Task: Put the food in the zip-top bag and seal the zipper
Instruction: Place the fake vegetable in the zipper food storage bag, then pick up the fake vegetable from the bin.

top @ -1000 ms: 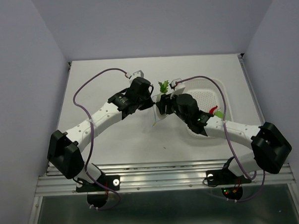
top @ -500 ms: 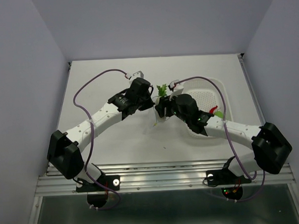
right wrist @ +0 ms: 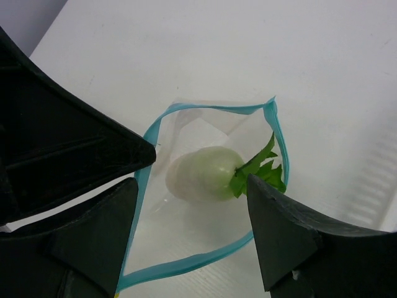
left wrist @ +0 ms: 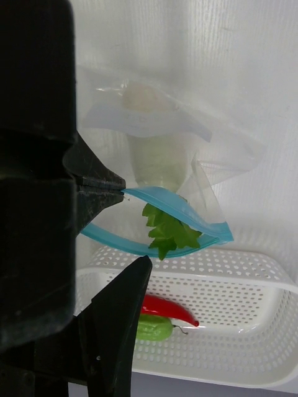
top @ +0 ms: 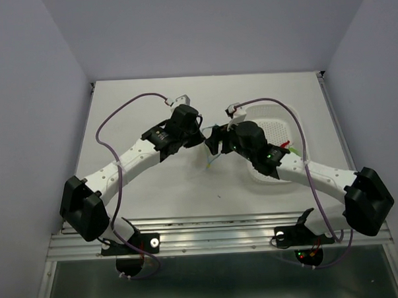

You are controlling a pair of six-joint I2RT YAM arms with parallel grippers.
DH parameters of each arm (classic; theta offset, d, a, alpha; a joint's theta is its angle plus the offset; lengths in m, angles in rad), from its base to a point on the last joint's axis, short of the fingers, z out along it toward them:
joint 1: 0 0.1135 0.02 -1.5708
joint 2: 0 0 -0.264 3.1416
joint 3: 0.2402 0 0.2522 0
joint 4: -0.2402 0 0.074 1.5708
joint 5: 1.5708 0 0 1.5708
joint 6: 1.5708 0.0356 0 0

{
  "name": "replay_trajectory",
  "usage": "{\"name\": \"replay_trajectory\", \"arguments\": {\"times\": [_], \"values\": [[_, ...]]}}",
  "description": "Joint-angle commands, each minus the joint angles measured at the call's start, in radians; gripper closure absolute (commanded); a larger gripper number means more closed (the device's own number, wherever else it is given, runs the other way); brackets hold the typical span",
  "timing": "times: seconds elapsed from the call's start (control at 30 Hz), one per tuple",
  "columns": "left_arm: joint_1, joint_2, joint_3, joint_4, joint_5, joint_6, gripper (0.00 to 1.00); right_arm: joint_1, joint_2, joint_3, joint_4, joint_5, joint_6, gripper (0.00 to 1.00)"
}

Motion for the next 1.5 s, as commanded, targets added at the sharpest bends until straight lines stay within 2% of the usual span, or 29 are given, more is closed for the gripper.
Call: {"name": "replay_trajectory", "arguments": {"times": [0.0,0.17,0.37,0.47,0.53,0.67,0.7,0.87,1.07,1.3,1.47], "values": [[-0.005,-0.052,-0.012,0.041,-0.002,0.004,1.00,0.010,-0.040,0.079,-0.044,0.025,0.043,0.23],[-0.005,-0.068,-0.023,0.050,-0.005,0.004,1.00,0.010,-0.029,0.200,-0.239,0.172,0.149,0.22],[-0.005,-0.071,-0.021,0.044,-0.008,0.004,1.00,-0.006,-0.060,0.282,-0.604,0.435,0.294,0.15],[-0.005,-0.071,-0.023,0.042,-0.009,0.001,1.00,-0.075,-0.119,0.265,-0.737,0.435,0.373,0.14],[-0.005,-0.074,-0.026,0.045,-0.012,0.001,1.00,-0.173,-0.152,0.230,-0.788,0.392,0.388,0.14],[-0.005,-0.078,-0.034,0.050,-0.011,0.006,1.00,-0.299,-0.189,0.185,-0.908,0.366,0.353,0.04],[-0.005,-0.077,-0.035,0.052,-0.008,0.007,1.00,-0.315,-0.187,0.176,-0.916,0.366,0.342,0.01],[-0.005,-0.072,-0.040,0.050,-0.005,0.009,1.00,-0.391,-0.144,0.145,-0.933,0.323,0.253,0.00],[-0.005,-0.074,-0.049,0.052,-0.005,0.015,1.00,-0.450,-0.032,0.160,-0.996,0.419,0.233,0.00],[-0.005,-0.065,-0.057,0.058,0.004,0.024,1.00,-0.519,0.029,0.154,-0.997,0.449,0.173,0.00],[-0.005,-0.057,-0.073,0.079,0.026,0.026,1.00,-0.546,0.081,0.162,-0.996,0.397,0.138,0.00]]}}
